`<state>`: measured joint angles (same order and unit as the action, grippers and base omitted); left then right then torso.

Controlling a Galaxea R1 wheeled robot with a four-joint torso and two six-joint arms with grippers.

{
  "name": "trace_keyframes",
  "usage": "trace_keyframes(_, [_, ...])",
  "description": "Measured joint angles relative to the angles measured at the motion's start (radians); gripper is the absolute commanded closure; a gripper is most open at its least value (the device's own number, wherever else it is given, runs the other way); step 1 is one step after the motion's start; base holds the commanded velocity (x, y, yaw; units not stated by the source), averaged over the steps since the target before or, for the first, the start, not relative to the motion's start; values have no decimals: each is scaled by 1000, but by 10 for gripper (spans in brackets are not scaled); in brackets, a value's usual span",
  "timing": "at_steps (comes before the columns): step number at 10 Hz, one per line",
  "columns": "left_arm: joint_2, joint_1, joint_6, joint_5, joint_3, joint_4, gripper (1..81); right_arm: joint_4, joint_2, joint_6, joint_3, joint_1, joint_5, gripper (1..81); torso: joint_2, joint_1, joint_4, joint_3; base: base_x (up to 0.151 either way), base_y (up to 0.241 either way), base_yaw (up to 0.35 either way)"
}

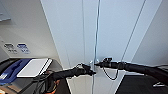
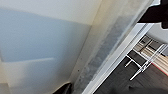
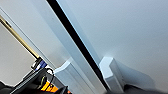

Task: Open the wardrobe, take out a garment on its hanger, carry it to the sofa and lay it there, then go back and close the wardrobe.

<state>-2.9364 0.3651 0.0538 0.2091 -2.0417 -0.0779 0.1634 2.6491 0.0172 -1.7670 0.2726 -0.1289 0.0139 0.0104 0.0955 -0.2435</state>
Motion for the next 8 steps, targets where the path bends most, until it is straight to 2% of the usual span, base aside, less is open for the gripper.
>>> trace_keyframes(5, [90, 10, 23, 19, 153, -1, 10, 0, -46, 7, 76, 33, 42, 10, 0, 1, 0, 0, 0, 0, 0])
trace_keyframes(8, [124, 23, 23, 0, 209, -5, 10, 0, -88, 7, 148, 50, 50, 10, -1, 1, 0, 0, 0, 0, 0])
